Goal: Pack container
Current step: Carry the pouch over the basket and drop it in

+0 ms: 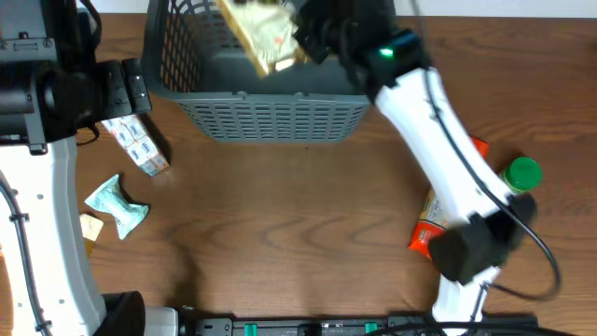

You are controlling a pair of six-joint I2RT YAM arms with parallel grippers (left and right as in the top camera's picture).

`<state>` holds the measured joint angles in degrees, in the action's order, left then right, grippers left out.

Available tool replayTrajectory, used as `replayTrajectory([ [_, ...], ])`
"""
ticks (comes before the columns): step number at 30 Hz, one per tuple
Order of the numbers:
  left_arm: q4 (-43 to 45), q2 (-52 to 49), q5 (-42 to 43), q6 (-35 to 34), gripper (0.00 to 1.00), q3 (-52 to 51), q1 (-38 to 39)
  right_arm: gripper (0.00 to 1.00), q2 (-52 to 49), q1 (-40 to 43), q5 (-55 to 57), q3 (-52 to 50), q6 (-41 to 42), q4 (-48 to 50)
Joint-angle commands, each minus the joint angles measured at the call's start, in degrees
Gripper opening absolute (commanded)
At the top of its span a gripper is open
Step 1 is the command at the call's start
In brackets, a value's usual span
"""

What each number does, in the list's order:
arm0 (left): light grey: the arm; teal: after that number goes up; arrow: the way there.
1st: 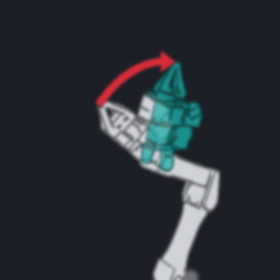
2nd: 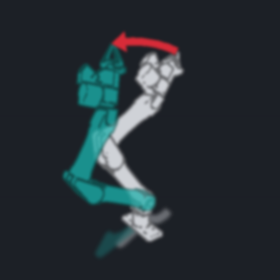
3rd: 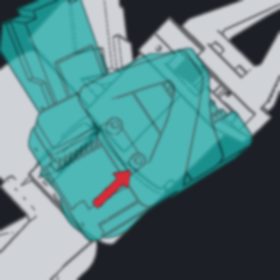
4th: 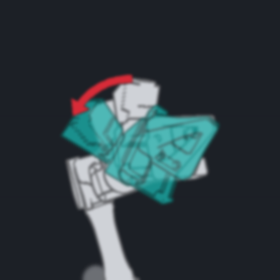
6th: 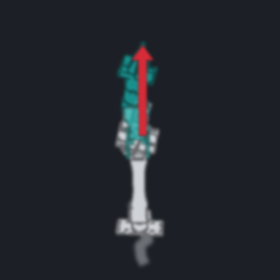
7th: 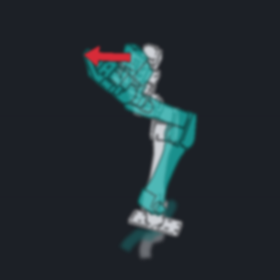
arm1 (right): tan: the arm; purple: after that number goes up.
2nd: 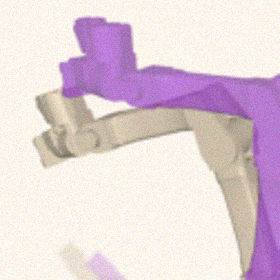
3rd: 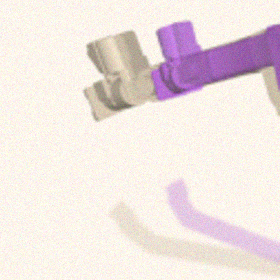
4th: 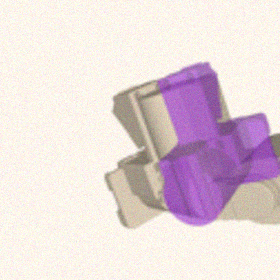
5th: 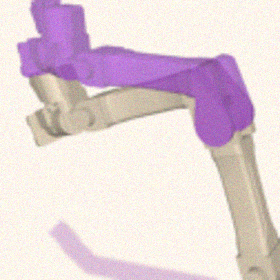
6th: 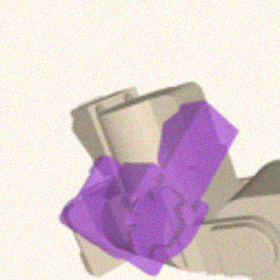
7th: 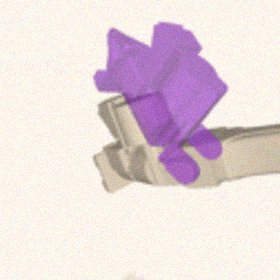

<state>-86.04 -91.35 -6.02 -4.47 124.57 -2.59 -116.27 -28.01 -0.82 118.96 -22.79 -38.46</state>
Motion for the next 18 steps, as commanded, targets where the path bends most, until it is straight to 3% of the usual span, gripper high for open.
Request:
replayTrajectory([
  [1,-0.3,-0.2,-0.5,0.3,0.99,-0.4,-0.2,0.01,-0.9,-0.1,-4.6,2.0,7.1,0.3],
  [15,-0.3,-0.2,-0.5,0.3,0.98,-0.4,-0.2,0.02,-7.5,0.7,-4.6,2.0,10.8,-7.8],
  [18,-0.3,-0.2,-0.5,0.3,0.99,-0.4,-0.2,0.21,-7.5,0.7,-4.6,2.0,10.8,-9.0],
])
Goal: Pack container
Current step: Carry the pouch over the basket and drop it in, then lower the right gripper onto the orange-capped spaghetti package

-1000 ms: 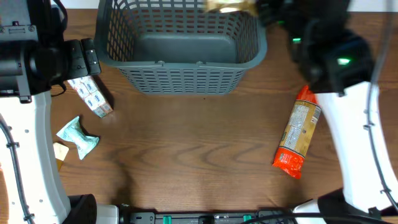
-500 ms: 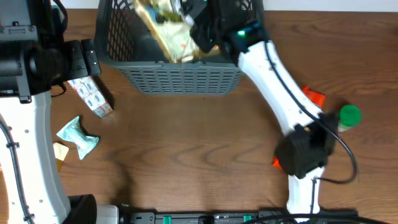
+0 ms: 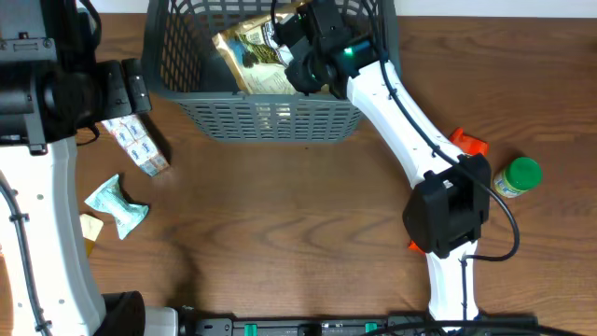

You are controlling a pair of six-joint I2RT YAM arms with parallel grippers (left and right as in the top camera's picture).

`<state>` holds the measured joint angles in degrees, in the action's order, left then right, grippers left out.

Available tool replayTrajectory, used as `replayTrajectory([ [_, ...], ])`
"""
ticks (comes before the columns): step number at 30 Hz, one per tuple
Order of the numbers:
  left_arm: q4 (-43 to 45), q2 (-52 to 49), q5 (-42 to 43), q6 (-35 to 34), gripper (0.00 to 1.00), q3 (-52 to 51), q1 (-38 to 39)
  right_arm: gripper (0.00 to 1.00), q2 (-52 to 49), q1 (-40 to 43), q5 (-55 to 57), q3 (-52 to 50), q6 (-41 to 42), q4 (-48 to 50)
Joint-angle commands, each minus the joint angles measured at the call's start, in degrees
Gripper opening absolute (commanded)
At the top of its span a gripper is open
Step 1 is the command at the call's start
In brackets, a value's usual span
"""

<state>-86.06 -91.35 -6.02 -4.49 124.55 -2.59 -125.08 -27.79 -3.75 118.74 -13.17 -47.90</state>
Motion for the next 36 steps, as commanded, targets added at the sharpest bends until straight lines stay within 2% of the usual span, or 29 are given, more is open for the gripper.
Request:
replayTrajectory([
  [1,-0.3,-0.2,-0.5,0.4,0.99,-0.4,-0.2,0.24,1.3,0.5,-1.7,2.2,1.2,0.2],
  [5,-0.3,-0.2,-0.5,0.4,0.99,-0.4,-0.2,0.38,1.4,0.5,-1.6,2.3,1.1,0.2],
  [10,-0.5,-0.2,-0.5,0.4,0.99,-0.4,-0.2,0.45,2.6,1.0,-1.5,3.8,1.9,-0.2],
  [14,-0.5,-0.2,-0.5,0.4,0.99,-0.4,-0.2,0.51,5.2,2.4,4.6,11.3,7.7,-4.0],
  [18,-0.4,-0.2,-0.5,0.4,0.99,-0.4,-0.2,0.71,7.2,6.2,8.5,22.9,13.8,-13.6],
  [21,-0.5,-0.2,-0.5,0.4,0.99,-0.4,-0.2,0.82,8.4,11.9,9.7,31.5,22.7,-25.1],
  [23,-0.4,-0.2,-0.5,0.4,0.99,-0.4,-0.2,0.96,9.4,16.4,9.8,35.2,28.9,-32.7],
  [24,-0.4,-0.2,-0.5,0.4,0.99,-0.4,-0.2,0.99,10.0,19.2,9.8,36.7,32.7,-37.1],
  [28,-0.5,-0.2,-0.5,0.4,0.99,-0.4,-0.2,0.99,12.3,28.4,9.8,38.0,42.8,-49.6],
  [29,-0.5,-0.2,-0.5,0.4,0.99,-0.4,-0.2,0.99,13.1,30.8,5.8,36.8,39.3,-49.4],
  [32,-0.5,-0.2,-0.5,0.4,0.98,-0.4,-0.2,0.99,15.2,34.0,0.7,33.7,39.4,-49.4],
  [36,-0.7,-0.2,-0.5,0.5,0.99,-0.4,-0.2,0.99,21.9,36.2,0.9,22.8,39.2,-49.4],
])
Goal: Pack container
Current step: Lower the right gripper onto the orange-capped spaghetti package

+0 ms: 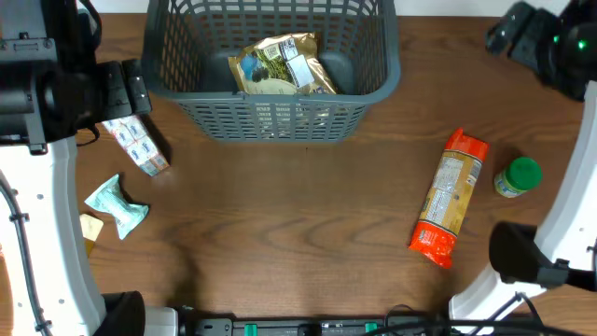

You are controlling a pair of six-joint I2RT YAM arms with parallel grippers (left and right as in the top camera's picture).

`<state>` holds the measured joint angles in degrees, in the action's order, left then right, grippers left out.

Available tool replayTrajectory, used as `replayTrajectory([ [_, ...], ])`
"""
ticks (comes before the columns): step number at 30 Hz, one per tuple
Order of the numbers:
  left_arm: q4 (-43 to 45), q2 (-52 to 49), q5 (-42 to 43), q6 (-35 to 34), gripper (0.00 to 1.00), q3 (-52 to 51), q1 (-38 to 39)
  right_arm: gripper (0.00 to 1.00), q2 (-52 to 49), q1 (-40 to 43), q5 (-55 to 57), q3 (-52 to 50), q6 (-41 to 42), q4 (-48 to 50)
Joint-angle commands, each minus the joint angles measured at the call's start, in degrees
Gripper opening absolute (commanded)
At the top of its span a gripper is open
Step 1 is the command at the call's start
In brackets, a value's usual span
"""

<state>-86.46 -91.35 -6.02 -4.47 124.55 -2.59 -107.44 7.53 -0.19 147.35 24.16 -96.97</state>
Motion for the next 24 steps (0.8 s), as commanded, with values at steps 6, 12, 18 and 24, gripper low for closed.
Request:
replayTrajectory([
  [6,-0.9,-0.1,-0.9,1.5,0.99,-0.4,-0.2,0.99,16.4,1.1,2.3,-28.5,2.2,0.3],
  [12,0.8,-0.1,-2.6,1.5,0.99,-0.3,-0.2,0.99,22.0,1.0,2.8,-50.8,3.3,10.1],
  [18,0.8,-0.2,-2.6,1.9,0.99,-0.3,-0.2,0.99,21.9,0.5,2.7,-71.3,3.5,26.0],
  [24,0.8,-0.2,-2.6,1.9,0.99,-0.3,-0.2,0.99,21.9,0.5,2.7,-87.8,3.2,42.7],
])
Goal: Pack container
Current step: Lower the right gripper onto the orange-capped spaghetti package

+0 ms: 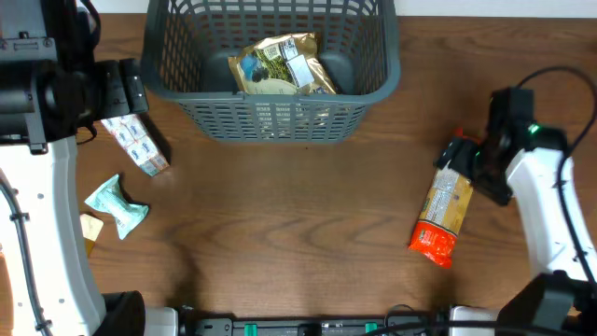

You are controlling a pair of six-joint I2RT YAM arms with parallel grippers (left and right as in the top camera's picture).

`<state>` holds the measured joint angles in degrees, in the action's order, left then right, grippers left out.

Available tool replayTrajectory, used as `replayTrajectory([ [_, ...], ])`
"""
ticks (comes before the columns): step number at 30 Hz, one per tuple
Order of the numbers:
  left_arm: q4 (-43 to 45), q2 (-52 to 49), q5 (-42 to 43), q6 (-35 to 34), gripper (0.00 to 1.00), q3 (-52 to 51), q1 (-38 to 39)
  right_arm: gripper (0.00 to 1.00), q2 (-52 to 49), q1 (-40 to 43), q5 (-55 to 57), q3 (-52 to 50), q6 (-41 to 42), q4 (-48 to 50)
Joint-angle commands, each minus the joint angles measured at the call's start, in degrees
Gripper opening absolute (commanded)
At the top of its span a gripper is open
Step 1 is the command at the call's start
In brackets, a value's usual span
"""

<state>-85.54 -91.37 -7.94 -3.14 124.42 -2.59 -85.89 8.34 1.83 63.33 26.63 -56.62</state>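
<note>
A grey mesh basket (270, 123) stands at the back centre with a yellow-green snack bag (280, 65) lying inside it. An orange packet (440, 217) lies lengthwise on the table at the right. My right gripper (464, 159) is over the packet's far end, its dark fingers overlapping the orange top; the overhead view does not show whether they are open or shut. My left gripper (129, 89) hangs at the left beside the basket, above a blue-and-white packet (140, 147), and its state is unclear too.
A pale teal pouch (117, 205) and a small tan piece (90, 227) lie at the left near the left arm's white link. The right arm covers the spot right of the orange packet.
My right arm was at the far right corner, away from the table's items; now its gripper is down at the far end of the orange packet, and the arm hides the green-lidded jar.
My right gripper held the snack bag above the basket, then lower inside it. By the following moment the bag lay in the basket and the arm was off at the far right corner. Now the gripper is at the orange packet. The left arm never moved.
</note>
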Motion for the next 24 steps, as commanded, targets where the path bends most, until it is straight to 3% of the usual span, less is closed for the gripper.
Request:
replayTrajectory([
  [1,-0.1,-0.1,-0.7,0.5,0.99,-0.2,-0.2,0.99,0.4,-0.3,0.7,-6.1,0.5,5.3],
  [11,-0.6,-0.1,-0.7,0.5,0.99,-0.2,-0.2,0.99,0.4,-0.3,0.8,-21.6,0.5,24.1],
  [19,-0.8,-0.1,-0.7,0.5,0.99,-0.2,-0.2,0.99,0.4,-0.3,1.0,-26.5,0.6,29.7],
  [21,-0.9,-0.1,-0.7,0.5,0.99,-0.2,-0.2,0.9,0.4,-0.3,1.3,-27.2,0.6,30.2],
  [22,-0.9,-0.1,-0.7,0.5,0.99,-0.2,-0.2,0.8,0.4,-0.3,1.4,-27.3,0.6,30.2],
  [24,-1.0,-0.1,-0.7,0.5,0.99,-0.2,-0.2,0.51,0.4,-0.3,1.4,-27.5,0.6,30.2],
])
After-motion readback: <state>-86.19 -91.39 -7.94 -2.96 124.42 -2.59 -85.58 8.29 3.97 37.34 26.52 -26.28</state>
